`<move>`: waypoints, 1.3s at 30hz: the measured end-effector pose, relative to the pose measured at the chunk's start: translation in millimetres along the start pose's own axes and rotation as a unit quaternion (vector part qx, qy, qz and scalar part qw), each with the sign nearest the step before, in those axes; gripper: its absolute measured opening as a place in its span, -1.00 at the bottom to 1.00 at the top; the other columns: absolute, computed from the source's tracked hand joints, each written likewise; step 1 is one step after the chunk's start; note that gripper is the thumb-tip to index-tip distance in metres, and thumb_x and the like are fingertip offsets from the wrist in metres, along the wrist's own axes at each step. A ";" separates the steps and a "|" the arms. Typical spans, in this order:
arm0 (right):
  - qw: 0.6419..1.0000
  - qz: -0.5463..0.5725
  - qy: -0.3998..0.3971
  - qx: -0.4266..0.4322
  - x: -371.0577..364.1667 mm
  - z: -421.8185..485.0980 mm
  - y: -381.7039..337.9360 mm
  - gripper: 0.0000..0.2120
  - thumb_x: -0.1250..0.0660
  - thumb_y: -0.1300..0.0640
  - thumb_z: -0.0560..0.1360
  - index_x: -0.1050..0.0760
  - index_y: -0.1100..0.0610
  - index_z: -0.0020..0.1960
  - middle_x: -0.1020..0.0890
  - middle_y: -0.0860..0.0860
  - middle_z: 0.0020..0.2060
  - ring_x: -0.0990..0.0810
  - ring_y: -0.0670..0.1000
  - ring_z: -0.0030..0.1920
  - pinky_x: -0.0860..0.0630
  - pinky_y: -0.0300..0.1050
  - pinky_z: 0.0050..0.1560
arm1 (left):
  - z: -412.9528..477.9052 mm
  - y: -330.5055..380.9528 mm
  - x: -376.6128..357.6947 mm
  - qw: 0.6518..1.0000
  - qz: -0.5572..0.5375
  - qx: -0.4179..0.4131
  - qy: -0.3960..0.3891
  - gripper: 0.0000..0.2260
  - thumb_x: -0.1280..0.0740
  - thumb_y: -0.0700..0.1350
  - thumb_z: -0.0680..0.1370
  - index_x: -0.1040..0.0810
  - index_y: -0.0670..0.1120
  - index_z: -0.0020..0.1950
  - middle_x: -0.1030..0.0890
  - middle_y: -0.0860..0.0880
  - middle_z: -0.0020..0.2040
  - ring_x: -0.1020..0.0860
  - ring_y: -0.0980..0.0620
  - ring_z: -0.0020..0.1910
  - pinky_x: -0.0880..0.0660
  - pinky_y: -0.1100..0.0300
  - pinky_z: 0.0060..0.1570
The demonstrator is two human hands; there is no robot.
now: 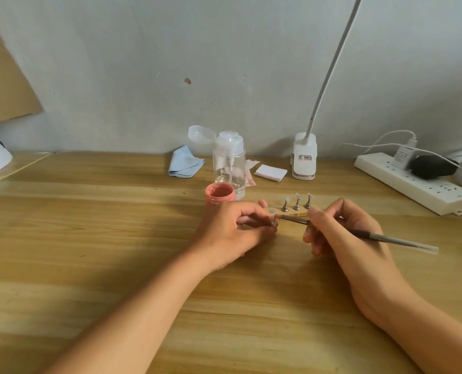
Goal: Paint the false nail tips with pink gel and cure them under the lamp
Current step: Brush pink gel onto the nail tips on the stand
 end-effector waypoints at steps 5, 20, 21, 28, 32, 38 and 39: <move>1.000 0.001 -0.002 0.002 -0.7 -0.2 -0.4 -0.71 -0.34 0.19 0.56 -0.37 0.42 -0.09 -0.64 0.08 -0.40 -0.50 -0.03 -0.43 -0.48 -0.28 -0.40 | -0.1 1.1 -0.9 1.000 0.010 -0.004 -0.001 -0.80 -0.51 -0.22 0.47 -0.65 0.11 -0.15 -0.62 0.14 -0.08 -0.56 0.39 -0.31 -0.31 0.59 -0.47; 1.000 -0.011 0.000 0.003 1.0 -0.3 2.2 -0.75 -0.31 0.25 0.57 -0.34 0.40 -0.14 -0.63 0.10 -0.43 -0.49 -0.05 -0.47 -0.46 -0.28 -0.43 | -1.0 4.2 -0.8 1.000 -0.006 -0.001 0.003 -0.84 -0.51 -0.26 0.46 -0.66 0.00 -0.10 -0.63 0.11 -0.04 -0.59 0.39 -0.21 -0.30 0.58 -0.48; 1.000 -0.010 0.000 0.005 1.0 -0.4 1.8 -0.75 -0.31 0.24 0.57 -0.34 0.40 -0.14 -0.63 0.10 -0.43 -0.49 -0.05 -0.47 -0.46 -0.28 -0.43 | -1.3 4.4 -1.0 1.000 -0.007 -0.001 0.002 -0.85 -0.51 -0.26 0.47 -0.66 -0.01 -0.10 -0.63 0.10 -0.03 -0.59 0.39 -0.22 -0.30 0.58 -0.48; 1.000 -0.009 -0.009 0.008 0.1 -0.7 0.8 -0.75 -0.31 0.25 0.57 -0.34 0.42 -0.12 -0.63 0.10 -0.42 -0.49 -0.05 -0.45 -0.46 -0.28 -0.40 | -0.9 5.4 -1.7 1.000 -0.008 0.003 -0.003 -0.84 -0.50 -0.27 0.47 -0.65 -0.01 -0.10 -0.63 0.08 -0.03 -0.58 0.39 -0.27 -0.30 0.58 -0.48; 1.000 -0.010 -0.018 0.006 -0.6 -1.0 0.6 -0.76 -0.31 0.26 0.57 -0.34 0.43 -0.11 -0.63 0.10 -0.42 -0.50 -0.07 -0.46 -0.47 -0.29 -0.41 | -0.9 5.8 -1.0 1.000 -0.001 -0.003 0.002 -0.82 -0.51 -0.25 0.46 -0.65 0.04 -0.13 -0.62 0.11 -0.07 -0.58 0.40 -0.25 -0.30 0.59 -0.47; 1.000 -0.009 -0.015 0.012 -1.1 -0.8 0.7 -0.76 -0.31 0.24 0.57 -0.36 0.41 -0.12 -0.64 0.09 -0.42 -0.50 -0.07 -0.45 -0.47 -0.29 -0.41 | -0.6 5.5 -0.2 1.000 0.008 -0.008 0.004 -0.82 -0.51 -0.26 0.46 -0.66 0.04 -0.13 -0.63 0.12 -0.08 -0.56 0.43 -0.18 -0.31 0.60 -0.44; 1.000 -0.008 -0.013 0.011 -0.8 -0.6 1.2 -0.76 -0.31 0.25 0.57 -0.35 0.42 -0.12 -0.63 0.08 -0.43 -0.50 -0.07 -0.45 -0.47 -0.29 -0.41 | -0.3 5.2 -0.2 1.000 0.006 -0.009 0.005 -0.81 -0.51 -0.27 0.46 -0.66 0.03 -0.13 -0.64 0.09 -0.05 -0.56 0.44 -0.17 -0.31 0.61 -0.43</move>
Point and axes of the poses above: each hand's wrist, its own z-axis towards the middle knuckle, its own x-axis out of the back of the hand, y = z × x, the point moved 4 cm from there along z, towards the middle knuckle
